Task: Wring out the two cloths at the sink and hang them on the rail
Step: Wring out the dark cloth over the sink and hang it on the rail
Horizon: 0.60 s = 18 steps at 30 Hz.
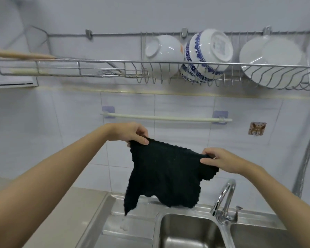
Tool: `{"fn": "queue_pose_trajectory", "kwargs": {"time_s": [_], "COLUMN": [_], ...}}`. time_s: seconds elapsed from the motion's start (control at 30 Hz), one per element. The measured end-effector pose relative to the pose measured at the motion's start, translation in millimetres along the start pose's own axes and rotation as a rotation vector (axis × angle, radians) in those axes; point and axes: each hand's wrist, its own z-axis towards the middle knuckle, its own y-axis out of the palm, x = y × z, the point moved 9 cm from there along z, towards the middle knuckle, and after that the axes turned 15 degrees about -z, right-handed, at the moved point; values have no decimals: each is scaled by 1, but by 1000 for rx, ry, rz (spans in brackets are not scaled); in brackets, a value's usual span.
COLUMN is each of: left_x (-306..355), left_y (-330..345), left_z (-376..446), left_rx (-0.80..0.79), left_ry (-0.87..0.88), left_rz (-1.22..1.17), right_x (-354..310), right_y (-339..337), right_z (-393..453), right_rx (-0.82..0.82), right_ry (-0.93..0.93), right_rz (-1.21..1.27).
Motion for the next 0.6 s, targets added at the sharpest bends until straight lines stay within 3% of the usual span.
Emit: {"fn": "queue_pose_trajectory", "kwargs": {"time_s": [0.2, 0.37, 0.43, 0.6], "left_x": [-17, -37, -50, -63], "left_y": [-54, -97, -118, -167], "left_z": [-6, -10, -7, 3], "left_rx": [63, 119, 187, 351], "left_ry": [34, 67, 89, 239], "left_rz": [-52, 39, 66, 104], "right_x": [-36, -53, -58, -68], "right_y": [-31, -42, -47, -68], "right_z": [38, 67, 81, 115], "right_rx": [-23, -4, 73, 464], "right_ry": [1, 13, 17, 89], "right_rz": [23, 22, -35, -171]}}
